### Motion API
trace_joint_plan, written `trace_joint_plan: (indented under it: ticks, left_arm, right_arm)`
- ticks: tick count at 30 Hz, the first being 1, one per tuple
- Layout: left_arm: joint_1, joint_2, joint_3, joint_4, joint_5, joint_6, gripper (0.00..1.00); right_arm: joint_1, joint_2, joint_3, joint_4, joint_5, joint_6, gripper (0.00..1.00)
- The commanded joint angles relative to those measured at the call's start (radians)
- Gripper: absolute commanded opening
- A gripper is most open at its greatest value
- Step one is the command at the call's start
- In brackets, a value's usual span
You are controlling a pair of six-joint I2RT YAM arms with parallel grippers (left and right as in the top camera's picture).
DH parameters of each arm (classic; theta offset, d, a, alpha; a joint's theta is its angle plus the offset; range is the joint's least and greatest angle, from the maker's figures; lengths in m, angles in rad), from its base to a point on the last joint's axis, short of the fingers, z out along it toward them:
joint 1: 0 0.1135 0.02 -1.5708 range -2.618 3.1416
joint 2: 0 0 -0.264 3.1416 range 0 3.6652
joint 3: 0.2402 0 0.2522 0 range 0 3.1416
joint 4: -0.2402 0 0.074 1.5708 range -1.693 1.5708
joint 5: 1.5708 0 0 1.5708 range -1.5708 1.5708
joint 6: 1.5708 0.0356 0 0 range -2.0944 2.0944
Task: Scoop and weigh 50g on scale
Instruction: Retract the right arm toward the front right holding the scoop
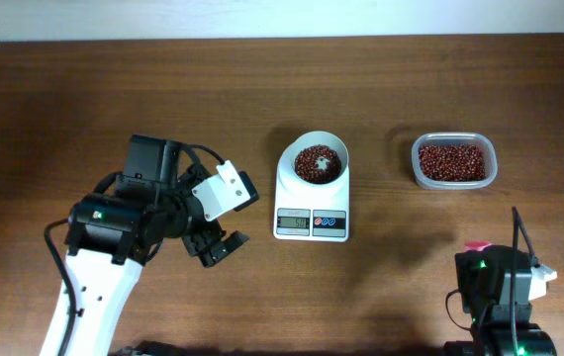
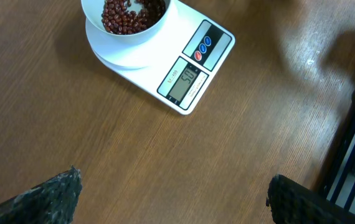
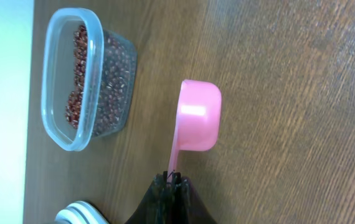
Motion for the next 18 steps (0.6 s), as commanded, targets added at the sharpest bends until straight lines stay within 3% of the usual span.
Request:
trace_joint_plan:
  ticks: [1,11,17,18]
  left_arm:
    - [0.005,0.0,-0.001,0.001,0.004,-0.008,0.99]
    - [0.005,0.0,-0.001,0.001,0.004,-0.008,0.99]
    - [0.005,0.0,-0.001,0.001,0.004,-0.008,0.99]
    - [0.005,0.0,-0.001,0.001,0.004,-0.008,0.99]
  right_arm:
    - [0.004,0.032,-0.012,0.0,-0.014,-0.008,0.06]
    - [0.005,0.274,-0.013,0.118,-0.073,-0.007,0.05]
    - [0.005,0.282,-0.013,0.128,-0.072,-0.007,0.05]
    - [0.005,0.285,-0.013,0.129,-0.065,-0.007,0.1]
